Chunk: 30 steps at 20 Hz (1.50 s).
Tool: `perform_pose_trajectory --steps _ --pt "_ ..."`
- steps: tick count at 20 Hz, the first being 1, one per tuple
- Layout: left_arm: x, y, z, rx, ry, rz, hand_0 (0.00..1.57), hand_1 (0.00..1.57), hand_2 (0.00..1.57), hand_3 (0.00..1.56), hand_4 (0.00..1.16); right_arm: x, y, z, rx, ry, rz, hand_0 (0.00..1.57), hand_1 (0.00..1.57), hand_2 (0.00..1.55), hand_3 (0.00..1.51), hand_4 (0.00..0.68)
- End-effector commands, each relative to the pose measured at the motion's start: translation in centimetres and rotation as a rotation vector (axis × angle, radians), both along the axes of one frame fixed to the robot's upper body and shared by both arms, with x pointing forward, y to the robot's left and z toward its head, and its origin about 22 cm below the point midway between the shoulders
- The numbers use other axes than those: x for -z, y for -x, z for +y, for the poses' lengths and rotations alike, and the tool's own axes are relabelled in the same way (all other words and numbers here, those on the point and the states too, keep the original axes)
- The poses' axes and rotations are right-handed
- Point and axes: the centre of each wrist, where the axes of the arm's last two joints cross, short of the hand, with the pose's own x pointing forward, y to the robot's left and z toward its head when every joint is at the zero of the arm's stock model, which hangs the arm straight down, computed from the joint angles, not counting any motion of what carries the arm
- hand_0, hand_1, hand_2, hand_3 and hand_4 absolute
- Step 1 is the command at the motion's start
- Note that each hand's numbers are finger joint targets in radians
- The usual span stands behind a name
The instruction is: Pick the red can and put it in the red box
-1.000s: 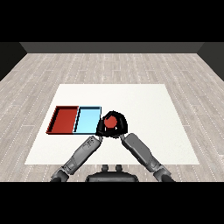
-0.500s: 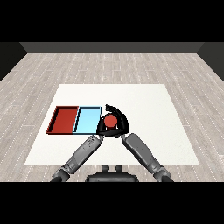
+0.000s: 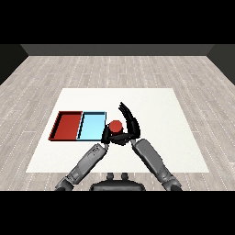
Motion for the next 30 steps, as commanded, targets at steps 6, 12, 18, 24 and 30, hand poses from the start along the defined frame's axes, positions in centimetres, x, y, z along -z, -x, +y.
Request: perform_pose_trajectory --steps 6,12,18,24,30 --pt "0.3 -0.1 3.9 -0.049 0.002 0.003 1.57 1.57 1.57 1.48 1.12 -6.5 1.1 -7.0 0.121 -0.045 -0.144 0.00 0.00 0.00 0.00 0.000" --pt "-1.7 -2.1 6.2 -0.095 -0.016 -0.023 1.57 1.57 1.57 1.46 1.13 -4.7 2.4 -11.9 0.208 -0.083 -0.098 0.00 0.00 0.00 0.00 0.000" --pt "-3.3 -1.9 9.5 -0.147 -0.090 -0.073 1.57 1.57 1.57 1.46 1.11 -0.8 1.7 -16.3 0.293 -0.106 -0.037 0.00 0.00 0.00 0.00 0.000" --pt "-5.9 -3.3 14.0 -0.256 -0.174 -0.070 1.57 1.57 1.56 1.42 1.12 3.7 3.1 -16.8 0.344 0.018 0.073 0.00 0.00 0.00 0.00 0.000" --pt "-6.4 -6.5 17.8 -0.392 -0.371 -0.044 1.57 1.57 1.53 1.40 1.12 6.2 5.1 -16.8 0.340 0.034 0.143 0.00 0.00 0.00 0.00 0.000"
